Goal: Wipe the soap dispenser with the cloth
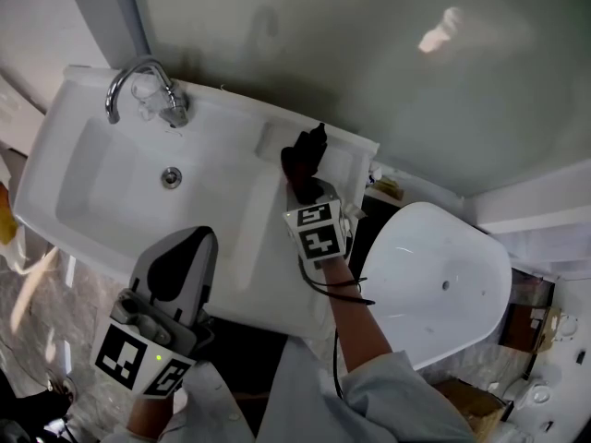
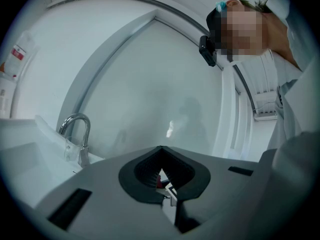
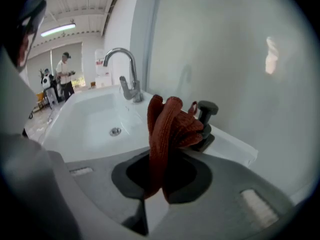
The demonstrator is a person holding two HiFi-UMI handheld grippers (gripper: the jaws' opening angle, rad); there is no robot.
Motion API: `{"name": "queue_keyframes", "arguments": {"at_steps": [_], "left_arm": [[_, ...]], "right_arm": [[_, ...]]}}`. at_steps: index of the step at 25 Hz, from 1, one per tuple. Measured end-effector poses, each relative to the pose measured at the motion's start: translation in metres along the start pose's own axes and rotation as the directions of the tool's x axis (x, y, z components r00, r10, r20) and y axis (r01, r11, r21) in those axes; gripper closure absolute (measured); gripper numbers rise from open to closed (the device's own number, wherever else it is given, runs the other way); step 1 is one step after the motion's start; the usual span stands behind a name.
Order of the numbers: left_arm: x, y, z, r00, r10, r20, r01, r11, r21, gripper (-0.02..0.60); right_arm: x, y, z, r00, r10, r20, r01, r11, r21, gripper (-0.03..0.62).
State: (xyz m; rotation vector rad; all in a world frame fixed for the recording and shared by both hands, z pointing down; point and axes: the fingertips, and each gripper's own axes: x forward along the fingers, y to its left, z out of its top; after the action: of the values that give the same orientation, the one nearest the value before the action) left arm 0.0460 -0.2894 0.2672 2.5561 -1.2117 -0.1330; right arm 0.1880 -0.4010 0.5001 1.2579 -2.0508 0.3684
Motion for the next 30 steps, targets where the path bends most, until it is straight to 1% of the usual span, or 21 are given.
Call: {"name": "queue_keyframes", "arguments": {"at_steps": [3, 5, 9, 12, 16, 18, 21, 25, 27, 30], "left_arm": [[0.0, 0.001, 0.001, 1.0, -0.003, 0.001, 0.003, 1.0, 0.002, 0.578], [-0.002, 0.002, 0.002, 1.0, 0.0, 0.002, 0.0, 1.0, 0.001, 0.578], [-0.005, 0.004, 0.003, 1.0, 0.008, 0.004, -0.008, 1.0, -0.002, 0.578], [-0.008, 0.008, 0.002, 1.0, 0.016, 0.002, -0.016, 1.0, -0.009, 0.578], [-0.012, 0.012, 0.002, 1.0, 0.028, 0.002, -0.028, 1.0, -0.01, 0.578], [-0.014, 0.015, 0.002, 0.999, 0.034, 0.001, -0.034, 0.999, -0.011, 0.578], [-0.016, 0.018, 0.001, 0.999, 0.04, 0.0, -0.04, 0.999, -0.014, 0.578], [-0.017, 0.021, 0.0, 0.999, 0.042, -0.004, -0.042, 0.999, -0.02, 0.578], [-0.016, 0.022, -0.001, 0.999, 0.04, -0.006, -0.04, 0.999, -0.022, 0.578], [-0.014, 0.021, -0.002, 0.999, 0.032, -0.007, -0.032, 0.999, -0.023, 0.578]], "right_arm": [[-0.012, -0.004, 0.026, 0.993, 0.021, 0.113, -0.036, 0.991, 0.131, 0.539], [-0.018, -0.011, 0.04, 0.988, 0.013, 0.155, -0.044, 0.979, 0.197, 0.539], [-0.022, -0.031, 0.053, 0.983, -0.044, 0.179, -0.015, 0.949, 0.315, 0.539], [-0.015, -0.038, 0.056, 0.983, -0.061, 0.174, -0.01, 0.924, 0.382, 0.539], [0.002, -0.035, 0.055, 0.989, -0.057, 0.137, -0.001, 0.921, 0.389, 0.539], [0.012, -0.031, 0.051, 0.992, -0.049, 0.113, 0.002, 0.926, 0.378, 0.539], [0.028, -0.024, 0.042, 0.998, -0.029, 0.061, 0.008, 0.948, 0.319, 0.539], [0.044, -0.011, 0.022, 0.999, 0.026, -0.025, -0.02, 0.975, 0.223, 0.539], [0.047, -0.011, 0.01, 0.998, 0.03, -0.06, -0.018, 0.979, 0.204, 0.539], [0.047, -0.016, -0.004, 0.997, 0.025, -0.079, -0.008, 0.978, 0.211, 0.539]]}}
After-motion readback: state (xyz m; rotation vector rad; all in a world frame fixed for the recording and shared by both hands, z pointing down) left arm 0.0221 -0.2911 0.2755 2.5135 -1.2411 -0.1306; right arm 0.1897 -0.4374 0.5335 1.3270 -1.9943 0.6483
